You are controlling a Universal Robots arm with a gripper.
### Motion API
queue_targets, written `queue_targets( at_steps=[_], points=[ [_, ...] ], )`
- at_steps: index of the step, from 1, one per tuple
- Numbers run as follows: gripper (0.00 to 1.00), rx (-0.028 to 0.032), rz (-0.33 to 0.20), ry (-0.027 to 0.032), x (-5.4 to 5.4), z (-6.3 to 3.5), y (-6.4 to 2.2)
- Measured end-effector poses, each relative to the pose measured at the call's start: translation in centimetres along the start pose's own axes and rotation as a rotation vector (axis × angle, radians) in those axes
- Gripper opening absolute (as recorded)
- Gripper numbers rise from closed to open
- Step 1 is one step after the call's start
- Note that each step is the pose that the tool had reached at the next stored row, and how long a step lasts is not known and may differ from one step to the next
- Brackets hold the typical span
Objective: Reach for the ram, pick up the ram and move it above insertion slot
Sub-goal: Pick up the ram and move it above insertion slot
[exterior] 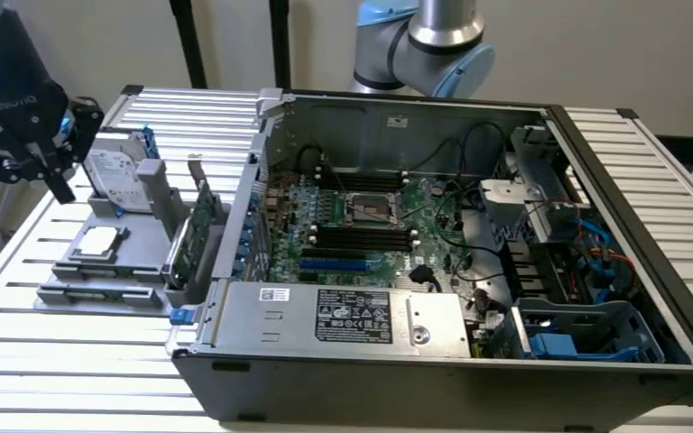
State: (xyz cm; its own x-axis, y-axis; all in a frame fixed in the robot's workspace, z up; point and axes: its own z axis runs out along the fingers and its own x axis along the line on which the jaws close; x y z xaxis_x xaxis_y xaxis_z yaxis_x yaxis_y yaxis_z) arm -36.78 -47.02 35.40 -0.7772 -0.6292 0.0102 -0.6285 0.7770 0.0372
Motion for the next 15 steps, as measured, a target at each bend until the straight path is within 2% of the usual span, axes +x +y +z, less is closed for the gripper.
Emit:
queue_targets(
  at_steps=[15],
  points=[
    [0.11,0.0044,-0.273,0.0116,-0.01,0.83,-0.03]
  ],
)
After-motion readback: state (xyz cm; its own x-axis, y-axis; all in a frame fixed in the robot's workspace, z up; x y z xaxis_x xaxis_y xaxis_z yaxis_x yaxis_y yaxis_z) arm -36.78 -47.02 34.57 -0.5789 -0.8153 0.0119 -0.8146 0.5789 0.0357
